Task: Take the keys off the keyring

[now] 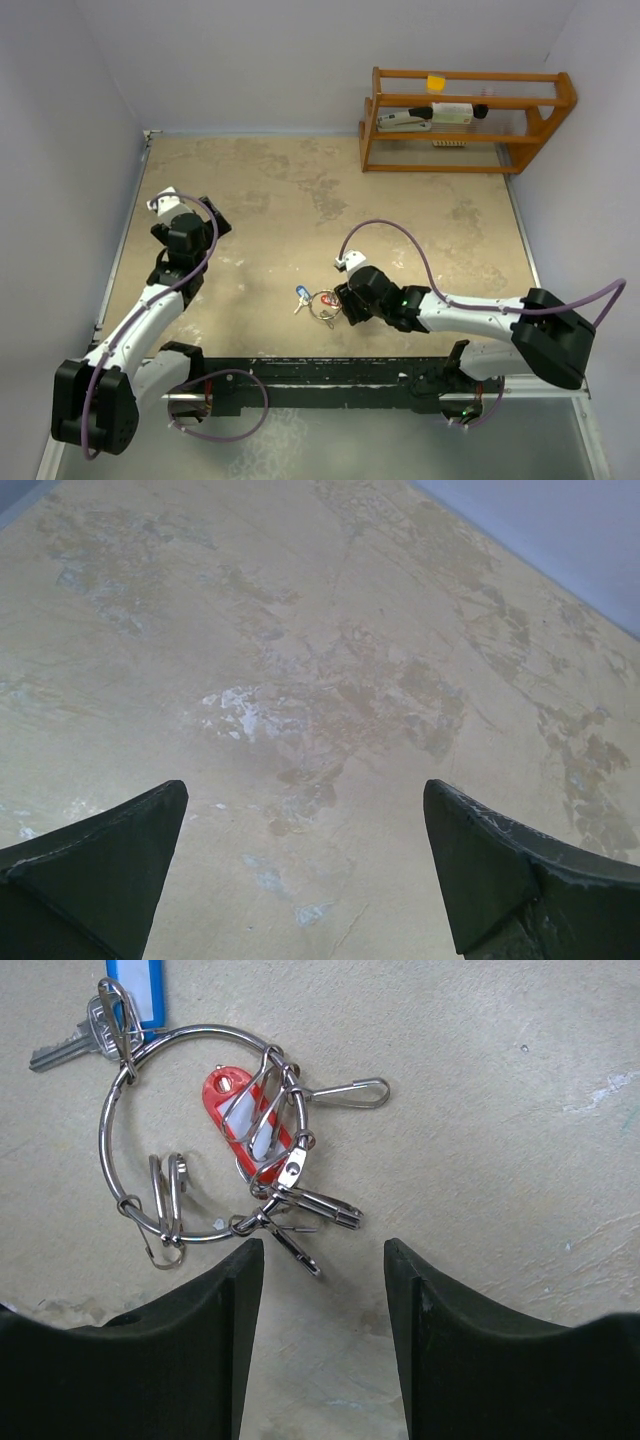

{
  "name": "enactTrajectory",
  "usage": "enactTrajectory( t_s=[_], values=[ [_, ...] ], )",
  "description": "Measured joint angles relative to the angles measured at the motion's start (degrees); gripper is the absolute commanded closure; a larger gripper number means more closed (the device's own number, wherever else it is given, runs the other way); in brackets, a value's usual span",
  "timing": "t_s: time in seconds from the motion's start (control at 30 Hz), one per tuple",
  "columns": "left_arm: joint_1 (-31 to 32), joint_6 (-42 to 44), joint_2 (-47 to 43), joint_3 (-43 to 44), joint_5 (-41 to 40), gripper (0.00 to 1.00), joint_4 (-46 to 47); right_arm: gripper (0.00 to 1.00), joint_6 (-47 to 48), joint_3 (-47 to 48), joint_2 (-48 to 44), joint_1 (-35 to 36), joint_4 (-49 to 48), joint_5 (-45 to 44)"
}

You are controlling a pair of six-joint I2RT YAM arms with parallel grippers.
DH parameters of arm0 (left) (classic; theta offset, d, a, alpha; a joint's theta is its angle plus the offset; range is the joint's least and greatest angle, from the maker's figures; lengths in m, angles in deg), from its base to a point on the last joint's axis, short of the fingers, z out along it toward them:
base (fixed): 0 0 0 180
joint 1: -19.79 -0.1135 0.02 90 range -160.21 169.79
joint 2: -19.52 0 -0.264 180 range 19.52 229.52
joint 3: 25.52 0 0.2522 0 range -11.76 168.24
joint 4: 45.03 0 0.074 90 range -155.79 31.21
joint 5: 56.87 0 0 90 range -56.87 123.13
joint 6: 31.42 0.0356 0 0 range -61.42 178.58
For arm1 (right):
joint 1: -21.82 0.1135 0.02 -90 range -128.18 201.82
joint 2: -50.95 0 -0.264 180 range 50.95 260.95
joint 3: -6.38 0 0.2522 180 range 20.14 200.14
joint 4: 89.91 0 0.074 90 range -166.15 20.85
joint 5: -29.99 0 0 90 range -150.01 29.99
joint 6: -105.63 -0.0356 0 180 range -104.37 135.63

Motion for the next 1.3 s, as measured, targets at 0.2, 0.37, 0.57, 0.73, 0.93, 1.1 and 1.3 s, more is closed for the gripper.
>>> enactTrajectory(
  t_s=[0.2,0.37,0.57,0.73,0.93,1.1,1.3],
  values=[
    [0.0,0.35,-2.93,-2.14,1.6,0.01,3.17,0.47,-0.02,0.02,2.67,0.0,-1.42,0.13],
    [0.0,0.39,-6.62,-4.72,1.57,0.01,5.64,0.7,-0.13,0.57,4.55,0.0,-2.91,0.57],
    [0.0,0.94,-2.19,-1.9,2.58,0.0,4.15,1.0,0.28,2.49,7.61,0.02,-4.33,0.35],
    [0.0,1.31,1.29,-1.22,5.7,0.04,4.33,1.0,2.1,5.97,9.75,0.02,-3.54,-0.55],
    [0.0,1.77,3.5,-1.22,11.04,0.3,6.97,1.0,5.88,12.11,9.55,0.02,-1.25,-4.81],
    [0.0,3.04,3.85,-1.22,15.45,0.63,9.94,1.0,8.9,16.41,6.8,0.02,-0.02,-6.71],
    [0.0,4.48,3.85,-1.29,22.05,0.6,15.43,1.0,11.21,23.12,2.71,0.02,4.39,-6.8]
  ],
)
